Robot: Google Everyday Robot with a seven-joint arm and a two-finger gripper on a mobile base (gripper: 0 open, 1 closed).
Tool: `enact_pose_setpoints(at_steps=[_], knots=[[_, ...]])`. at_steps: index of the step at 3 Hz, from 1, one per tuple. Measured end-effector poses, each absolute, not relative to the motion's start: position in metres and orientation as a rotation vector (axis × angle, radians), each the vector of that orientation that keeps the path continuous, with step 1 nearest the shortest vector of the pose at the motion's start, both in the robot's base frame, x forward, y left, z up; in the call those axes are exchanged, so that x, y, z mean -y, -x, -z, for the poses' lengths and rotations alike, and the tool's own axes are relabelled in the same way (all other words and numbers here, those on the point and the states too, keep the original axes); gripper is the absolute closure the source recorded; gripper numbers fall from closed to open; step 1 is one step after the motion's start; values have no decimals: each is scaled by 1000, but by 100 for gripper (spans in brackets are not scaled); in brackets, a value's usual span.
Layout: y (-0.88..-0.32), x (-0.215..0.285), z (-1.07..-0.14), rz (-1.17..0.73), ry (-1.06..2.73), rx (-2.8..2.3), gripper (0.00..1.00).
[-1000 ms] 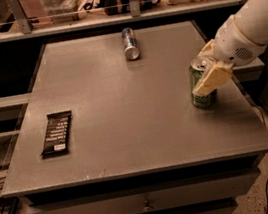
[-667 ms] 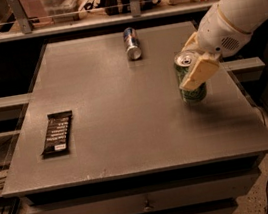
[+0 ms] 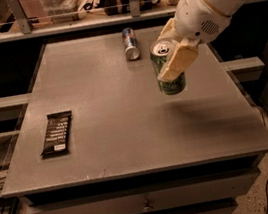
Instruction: Move green can near rxbar chocolate
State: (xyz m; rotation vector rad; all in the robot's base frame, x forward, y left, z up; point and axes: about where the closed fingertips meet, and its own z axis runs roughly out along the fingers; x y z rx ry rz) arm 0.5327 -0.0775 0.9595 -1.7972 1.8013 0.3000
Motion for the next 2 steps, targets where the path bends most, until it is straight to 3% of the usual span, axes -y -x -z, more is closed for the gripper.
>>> enact_pose_setpoints(at_steps=[2], knots=[[-529, 11, -945, -441, 1871, -1671, 100]])
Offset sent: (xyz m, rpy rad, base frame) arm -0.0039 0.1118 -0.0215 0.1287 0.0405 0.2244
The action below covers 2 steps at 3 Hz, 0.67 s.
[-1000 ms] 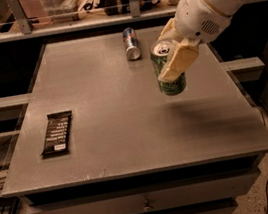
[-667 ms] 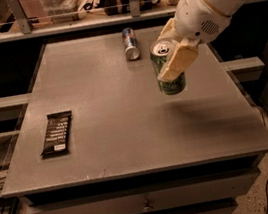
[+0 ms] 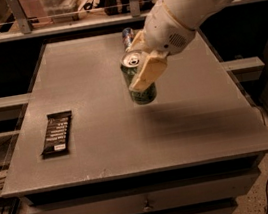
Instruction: Move green can near rxbar chocolate
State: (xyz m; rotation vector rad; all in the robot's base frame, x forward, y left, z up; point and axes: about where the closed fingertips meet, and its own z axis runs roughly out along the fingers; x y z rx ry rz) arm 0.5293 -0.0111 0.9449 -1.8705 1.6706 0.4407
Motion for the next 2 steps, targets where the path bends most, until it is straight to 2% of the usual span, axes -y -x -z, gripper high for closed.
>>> enact_pose_setpoints(at_steps=[2], knots=[[-519, -69, -949, -547, 1946, -1504, 100]])
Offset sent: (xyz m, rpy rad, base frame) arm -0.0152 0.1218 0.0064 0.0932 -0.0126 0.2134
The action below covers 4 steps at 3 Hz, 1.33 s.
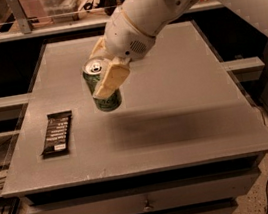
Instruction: Move green can near rxbar chocolate
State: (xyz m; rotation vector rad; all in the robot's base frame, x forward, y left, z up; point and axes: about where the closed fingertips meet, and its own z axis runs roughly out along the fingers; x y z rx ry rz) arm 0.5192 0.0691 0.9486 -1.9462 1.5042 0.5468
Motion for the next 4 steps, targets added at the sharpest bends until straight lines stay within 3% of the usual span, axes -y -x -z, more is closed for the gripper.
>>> enact_pose_setpoints(at_steps=[1, 4], knots=[[-515, -98, -941, -604, 1962, -1476, 82], [-503, -152, -905, -741, 1958, -1476, 12]])
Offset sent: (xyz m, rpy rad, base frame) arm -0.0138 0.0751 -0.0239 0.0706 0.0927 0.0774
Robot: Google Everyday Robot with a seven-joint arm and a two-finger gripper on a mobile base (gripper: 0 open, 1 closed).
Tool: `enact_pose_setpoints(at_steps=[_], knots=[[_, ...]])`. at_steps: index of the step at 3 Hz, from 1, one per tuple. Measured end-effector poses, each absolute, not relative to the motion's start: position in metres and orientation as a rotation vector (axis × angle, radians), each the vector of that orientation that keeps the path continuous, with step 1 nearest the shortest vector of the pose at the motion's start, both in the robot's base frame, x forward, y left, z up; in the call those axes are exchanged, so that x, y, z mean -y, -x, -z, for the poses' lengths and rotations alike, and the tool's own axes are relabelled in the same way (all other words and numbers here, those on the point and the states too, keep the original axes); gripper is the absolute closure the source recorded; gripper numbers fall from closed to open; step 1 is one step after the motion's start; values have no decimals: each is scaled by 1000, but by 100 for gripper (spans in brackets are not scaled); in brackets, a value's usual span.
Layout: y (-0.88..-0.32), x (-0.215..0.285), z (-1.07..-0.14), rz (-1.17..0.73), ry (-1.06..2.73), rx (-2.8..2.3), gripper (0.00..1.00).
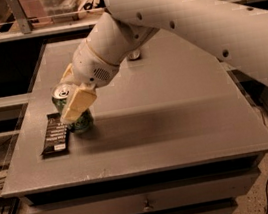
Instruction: Move green can near rxbar chocolate
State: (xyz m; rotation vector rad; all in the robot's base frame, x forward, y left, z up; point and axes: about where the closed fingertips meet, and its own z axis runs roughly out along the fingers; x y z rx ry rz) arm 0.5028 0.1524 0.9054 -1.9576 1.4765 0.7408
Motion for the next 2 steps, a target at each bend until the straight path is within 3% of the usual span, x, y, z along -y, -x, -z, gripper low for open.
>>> enact_pose_setpoints(at_steps=[1, 2], knots=[[-501, -156, -895, -764, 1944, -1496, 0], [-500, -157, -895, -764, 1944, -1496, 0]])
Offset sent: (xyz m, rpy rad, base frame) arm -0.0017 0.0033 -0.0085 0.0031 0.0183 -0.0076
